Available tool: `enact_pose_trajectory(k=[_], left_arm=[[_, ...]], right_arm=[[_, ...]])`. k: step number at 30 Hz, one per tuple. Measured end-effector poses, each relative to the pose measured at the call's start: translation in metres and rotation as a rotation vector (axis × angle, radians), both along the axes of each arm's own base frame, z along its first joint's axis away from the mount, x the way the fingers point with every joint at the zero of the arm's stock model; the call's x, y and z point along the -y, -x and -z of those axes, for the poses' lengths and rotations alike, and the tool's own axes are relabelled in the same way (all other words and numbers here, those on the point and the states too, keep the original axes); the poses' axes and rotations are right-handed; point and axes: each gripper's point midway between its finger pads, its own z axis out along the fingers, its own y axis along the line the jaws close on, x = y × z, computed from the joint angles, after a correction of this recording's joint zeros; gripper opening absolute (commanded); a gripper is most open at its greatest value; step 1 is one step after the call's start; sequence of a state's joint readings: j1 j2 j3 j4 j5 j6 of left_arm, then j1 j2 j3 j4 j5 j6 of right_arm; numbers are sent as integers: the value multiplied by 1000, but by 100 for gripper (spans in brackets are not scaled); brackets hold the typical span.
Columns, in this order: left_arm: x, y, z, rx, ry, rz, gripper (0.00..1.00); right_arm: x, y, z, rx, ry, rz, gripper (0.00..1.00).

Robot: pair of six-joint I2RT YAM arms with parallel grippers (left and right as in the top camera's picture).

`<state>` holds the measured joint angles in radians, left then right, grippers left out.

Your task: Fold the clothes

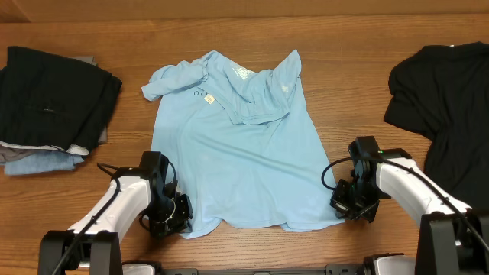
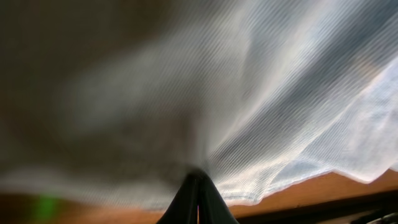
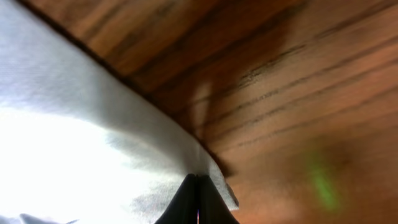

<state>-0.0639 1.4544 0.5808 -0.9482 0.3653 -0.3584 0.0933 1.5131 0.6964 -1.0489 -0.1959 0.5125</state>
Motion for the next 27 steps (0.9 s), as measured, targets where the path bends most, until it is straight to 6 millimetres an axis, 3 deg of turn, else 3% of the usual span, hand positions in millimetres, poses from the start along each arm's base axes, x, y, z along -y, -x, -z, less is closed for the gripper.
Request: enact_pose_trajectory(k=[2, 7, 12, 19, 27], left_arm=[[-4, -5, -7, -2, -24, 11, 4], [-14, -40, -27, 85, -88, 41, 4], [-24, -50, -26, 125, -151, 52, 7], [-28, -56, -21, 152, -176, 51, 10], [-30, -48, -4, 65, -186, 61, 17]], right_arm=[[0, -6, -7, 9, 1, -6, 4], [-3, -39, -31, 95, -13, -43, 4], [-20, -44, -37, 136, -141, -143, 4], [-28, -58, -35, 214, -184, -182, 4], [-29, -35, -12, 168, -206, -159, 4]])
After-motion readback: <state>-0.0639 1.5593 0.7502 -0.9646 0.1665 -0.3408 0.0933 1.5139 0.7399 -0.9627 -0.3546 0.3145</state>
